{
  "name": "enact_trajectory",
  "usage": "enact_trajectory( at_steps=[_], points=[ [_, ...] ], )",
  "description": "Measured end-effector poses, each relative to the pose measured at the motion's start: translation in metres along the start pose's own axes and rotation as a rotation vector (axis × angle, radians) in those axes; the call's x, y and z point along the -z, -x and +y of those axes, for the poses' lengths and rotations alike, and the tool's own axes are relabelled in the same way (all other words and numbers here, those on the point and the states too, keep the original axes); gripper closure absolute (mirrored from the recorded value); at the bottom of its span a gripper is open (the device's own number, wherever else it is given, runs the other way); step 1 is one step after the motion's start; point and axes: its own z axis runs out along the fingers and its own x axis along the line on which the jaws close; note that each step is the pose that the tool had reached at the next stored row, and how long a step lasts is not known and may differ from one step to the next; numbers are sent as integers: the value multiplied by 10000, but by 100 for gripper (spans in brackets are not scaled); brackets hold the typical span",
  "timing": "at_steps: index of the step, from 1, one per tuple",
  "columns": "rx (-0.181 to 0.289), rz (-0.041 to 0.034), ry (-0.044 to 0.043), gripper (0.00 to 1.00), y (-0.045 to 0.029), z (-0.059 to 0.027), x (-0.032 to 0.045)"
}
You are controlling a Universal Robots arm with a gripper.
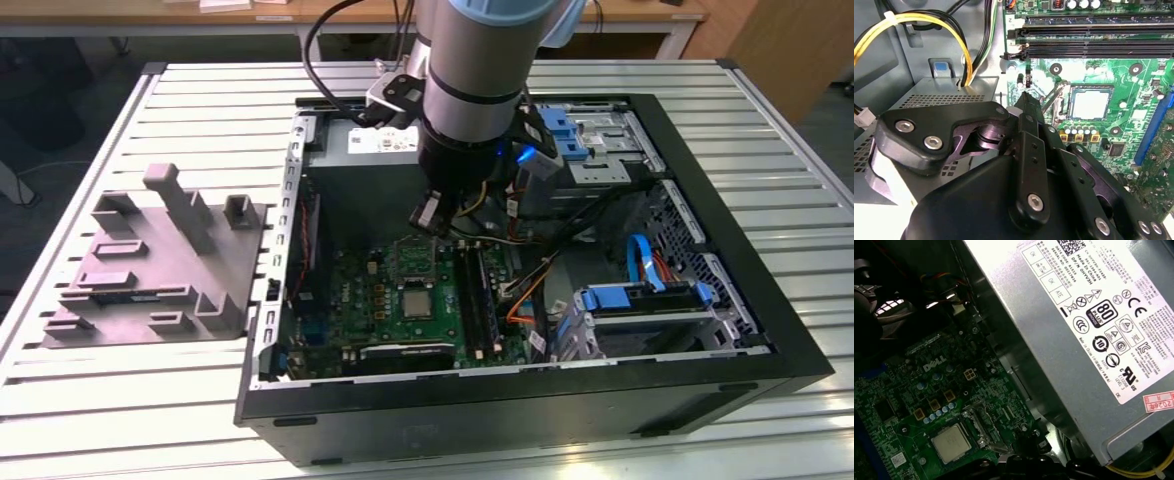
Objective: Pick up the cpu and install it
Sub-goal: 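Close the cpu cover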
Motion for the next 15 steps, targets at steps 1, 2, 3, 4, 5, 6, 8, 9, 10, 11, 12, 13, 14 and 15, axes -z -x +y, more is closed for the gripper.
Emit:
enact_trajectory(
  at_steps=[1,2,3,4,5,6,8,9,10,11,12,13,14,15],
  points=[
    [0,1,-1,89,0,1,2],
    [0,3,-1,89,0,2,6],
    [0,3,-1,89,0,2,9],
    [0,3,-1,89,0,3,14],
    [0,1,-1,89,0,3,17],
    [0,-1,-1,89,0,4,18],
    [0,0,-1,89,-1,6,22],
    [0,2,-1,89,-1,7,25],
    [1,1,-1,89,-1,7,27],
    [1,3,-1,89,-2,8,30],
    [1,2,-1,89,-2,9,32],
    [1,1,-1,89,-2,9,33],
    [2,0,-1,89,-1,9,34],
    [1,2,-1,89,-2,10,36]
  ],
)
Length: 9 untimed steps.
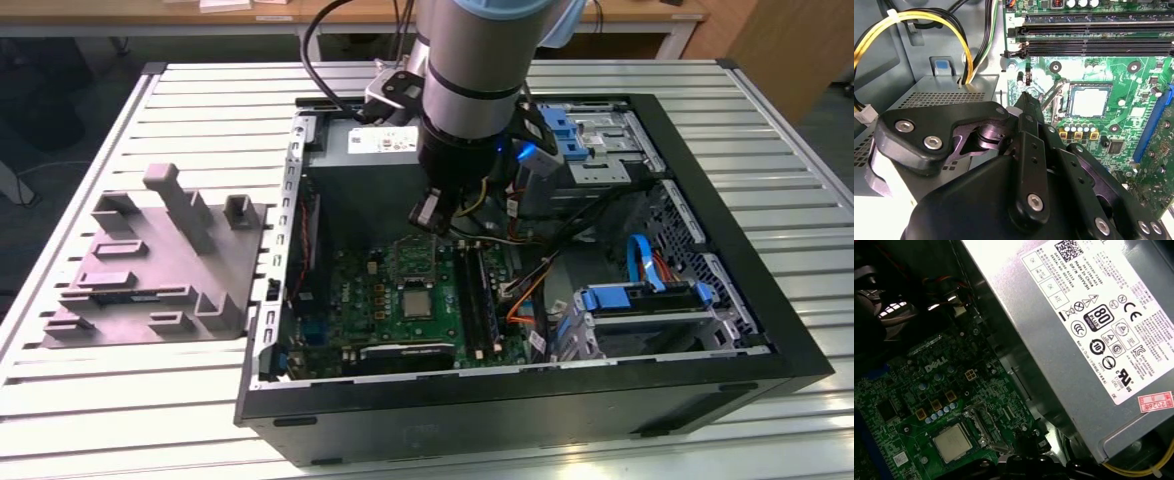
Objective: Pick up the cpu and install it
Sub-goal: 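Close the cpu cover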
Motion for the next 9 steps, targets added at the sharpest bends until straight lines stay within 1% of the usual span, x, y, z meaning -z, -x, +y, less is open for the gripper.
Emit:
enact_trajectory(
  at_steps=[9],
  points=[
    [6,0,0,89,-1,3,9]
  ],
)
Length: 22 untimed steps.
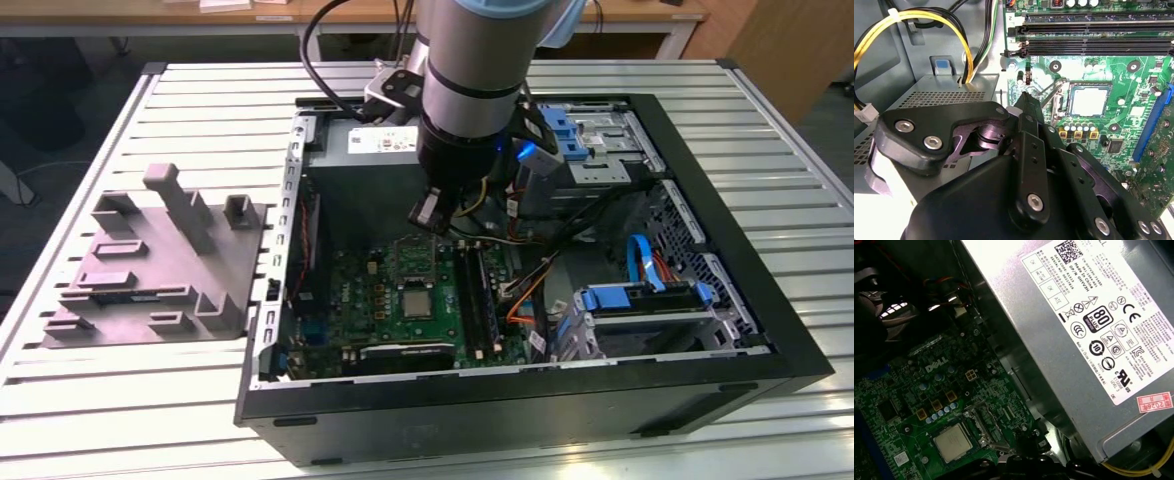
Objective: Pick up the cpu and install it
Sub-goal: 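Close the cpu cover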
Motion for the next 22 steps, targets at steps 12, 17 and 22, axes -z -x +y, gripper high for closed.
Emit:
enact_trajectory(
  at_steps=[12,17,22],
  points=[
    [-1,514,-318,89,-6,2,1],
    [3,546,-336,89,-11,1,2],
    [8,545,-336,89,-38,-12,4]
  ],
)
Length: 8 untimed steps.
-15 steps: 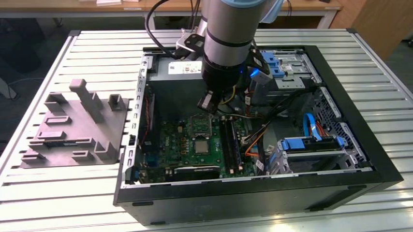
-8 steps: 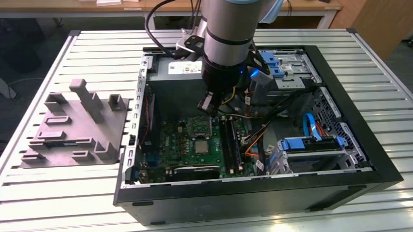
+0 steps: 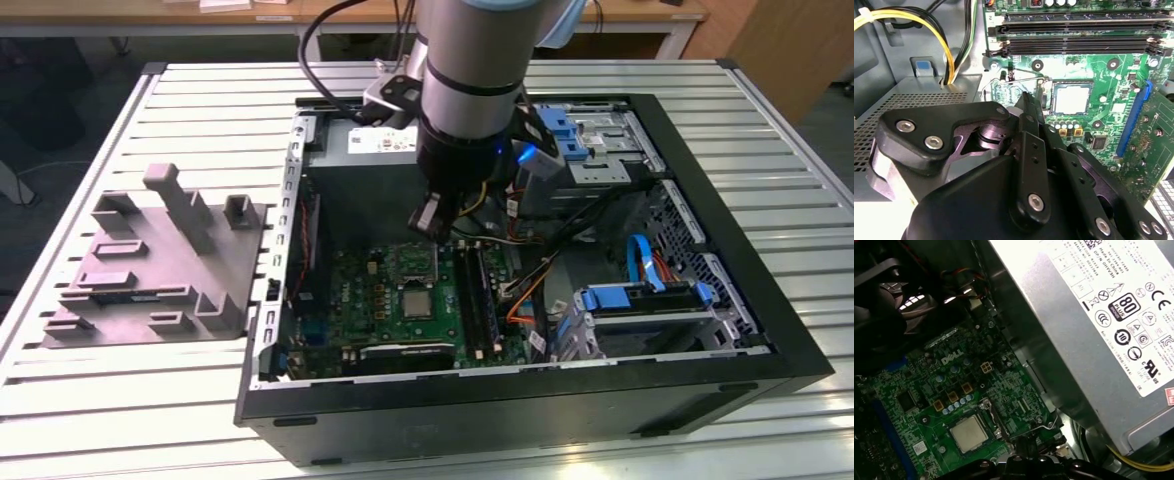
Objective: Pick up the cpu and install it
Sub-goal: 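Close the cpu cover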
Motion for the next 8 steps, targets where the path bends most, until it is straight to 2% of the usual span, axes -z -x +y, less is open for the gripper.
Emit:
enact_trajectory(
  at_steps=[8],
  points=[
    [4,1,0,89,-37,-20,1]
  ],
)
